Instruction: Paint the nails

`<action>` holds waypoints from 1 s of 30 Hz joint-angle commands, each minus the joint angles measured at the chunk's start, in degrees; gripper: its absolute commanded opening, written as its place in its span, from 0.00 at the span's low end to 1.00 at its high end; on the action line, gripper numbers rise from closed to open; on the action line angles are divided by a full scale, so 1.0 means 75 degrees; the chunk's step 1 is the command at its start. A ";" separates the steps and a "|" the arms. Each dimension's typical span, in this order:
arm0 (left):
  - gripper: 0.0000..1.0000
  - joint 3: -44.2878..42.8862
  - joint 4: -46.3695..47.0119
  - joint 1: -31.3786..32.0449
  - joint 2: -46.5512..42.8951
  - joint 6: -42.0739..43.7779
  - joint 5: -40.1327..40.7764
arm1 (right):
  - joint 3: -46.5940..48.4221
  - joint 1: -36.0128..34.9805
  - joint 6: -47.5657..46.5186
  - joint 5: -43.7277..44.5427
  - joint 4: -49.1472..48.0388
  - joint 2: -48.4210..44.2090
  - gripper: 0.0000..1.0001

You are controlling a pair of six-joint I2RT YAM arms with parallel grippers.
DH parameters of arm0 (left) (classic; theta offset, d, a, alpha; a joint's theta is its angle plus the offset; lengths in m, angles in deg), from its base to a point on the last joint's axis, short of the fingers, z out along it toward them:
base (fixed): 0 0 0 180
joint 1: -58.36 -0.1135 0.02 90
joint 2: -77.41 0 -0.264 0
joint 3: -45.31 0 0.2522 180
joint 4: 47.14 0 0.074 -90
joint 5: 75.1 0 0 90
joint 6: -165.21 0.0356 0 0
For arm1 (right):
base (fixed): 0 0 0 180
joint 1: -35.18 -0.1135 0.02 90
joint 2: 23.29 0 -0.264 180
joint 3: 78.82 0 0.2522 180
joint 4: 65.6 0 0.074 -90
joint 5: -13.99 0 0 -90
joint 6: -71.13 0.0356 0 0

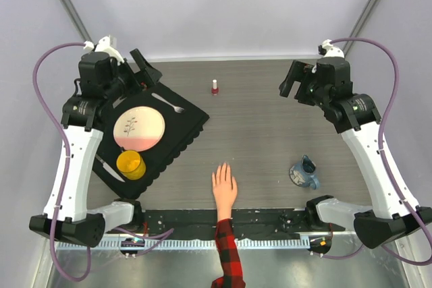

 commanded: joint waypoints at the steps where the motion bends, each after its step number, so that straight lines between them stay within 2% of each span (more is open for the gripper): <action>1: 0.95 -0.0167 0.0190 -0.0013 0.0331 0.0019 -0.0531 | 0.0222 0.0010 0.0059 0.0143 0.0164 0.0154 1.00; 4: 0.93 -0.0096 0.0448 0.0127 0.0893 -0.0004 -0.0627 | 0.0351 0.0010 0.0048 0.0061 0.0281 0.0330 0.99; 10: 0.94 -0.0295 0.1138 0.0994 0.2241 0.0640 0.0217 | 0.0492 0.0010 -0.0256 -0.0560 0.0375 0.0517 0.99; 13: 0.93 -0.0786 0.1234 0.1146 0.3307 0.0944 0.0182 | 0.0492 0.0010 -0.0397 -0.0654 0.0539 0.0622 0.99; 21: 0.87 -0.3222 0.1409 0.1967 0.6457 0.1823 0.0275 | 0.0445 -0.0001 -0.0784 -0.0865 0.1195 0.0565 0.99; 26: 0.85 -0.4944 0.1222 0.2494 0.7867 0.2339 0.0405 | 0.0293 -0.0282 -0.0971 -0.0830 0.1441 0.0307 0.99; 30: 0.85 -0.5486 0.1397 0.2659 0.8547 0.2562 0.0440 | 0.0387 -0.0400 -0.1159 -0.0818 0.1547 0.0096 0.99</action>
